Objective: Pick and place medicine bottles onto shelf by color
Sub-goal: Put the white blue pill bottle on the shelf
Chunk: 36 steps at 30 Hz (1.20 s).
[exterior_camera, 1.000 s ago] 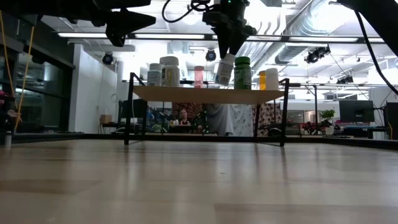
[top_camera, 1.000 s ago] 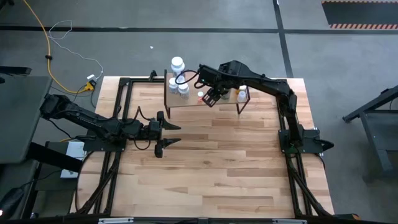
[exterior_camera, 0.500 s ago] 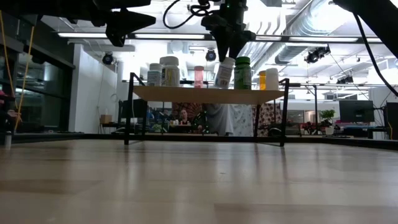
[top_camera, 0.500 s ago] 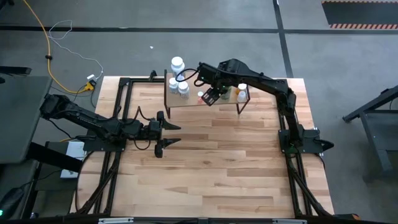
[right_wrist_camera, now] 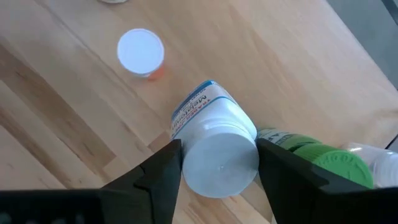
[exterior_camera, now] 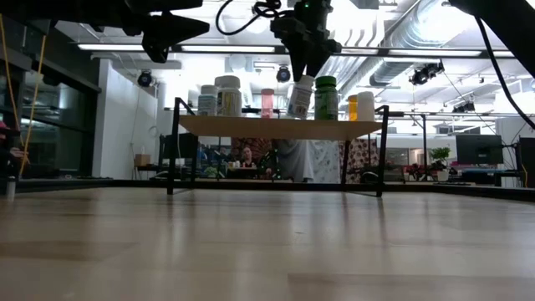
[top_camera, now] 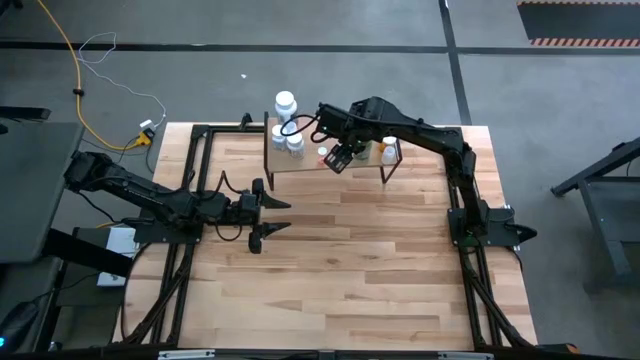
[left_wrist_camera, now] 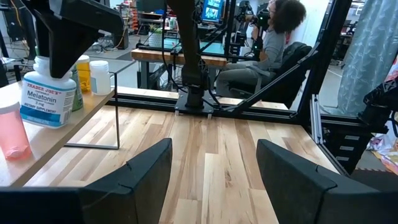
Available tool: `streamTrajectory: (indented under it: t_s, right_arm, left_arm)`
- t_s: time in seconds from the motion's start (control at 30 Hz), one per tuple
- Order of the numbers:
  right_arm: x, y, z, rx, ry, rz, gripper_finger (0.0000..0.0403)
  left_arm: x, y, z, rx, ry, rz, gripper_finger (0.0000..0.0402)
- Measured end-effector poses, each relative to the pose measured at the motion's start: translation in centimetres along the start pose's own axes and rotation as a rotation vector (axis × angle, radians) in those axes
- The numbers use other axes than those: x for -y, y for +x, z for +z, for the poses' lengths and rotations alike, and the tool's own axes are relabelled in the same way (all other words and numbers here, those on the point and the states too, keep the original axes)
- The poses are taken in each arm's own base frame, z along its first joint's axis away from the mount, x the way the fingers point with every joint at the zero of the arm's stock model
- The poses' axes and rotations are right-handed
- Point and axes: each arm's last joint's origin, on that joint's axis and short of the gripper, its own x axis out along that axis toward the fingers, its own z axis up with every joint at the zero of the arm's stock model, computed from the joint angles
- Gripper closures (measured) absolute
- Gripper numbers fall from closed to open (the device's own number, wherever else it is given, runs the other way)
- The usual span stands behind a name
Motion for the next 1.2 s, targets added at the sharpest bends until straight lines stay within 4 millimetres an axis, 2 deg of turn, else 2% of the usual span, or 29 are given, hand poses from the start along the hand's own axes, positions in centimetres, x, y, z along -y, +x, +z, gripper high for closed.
streamTrajectory:
  t_s: [0.63,1.2]
  right_arm:
    - [0.0,0.0,0.0,0.0,0.001,0.0,0.021]
    - [1.2,0.3,0.4,-0.003,0.038,-0.009,0.021]
  left_arm:
    - [0.0,0.0,0.0,0.0,-0.003,0.0,0.0176]
    - [0.0,0.0,0.0,0.0,0.0,0.0,0.0176]
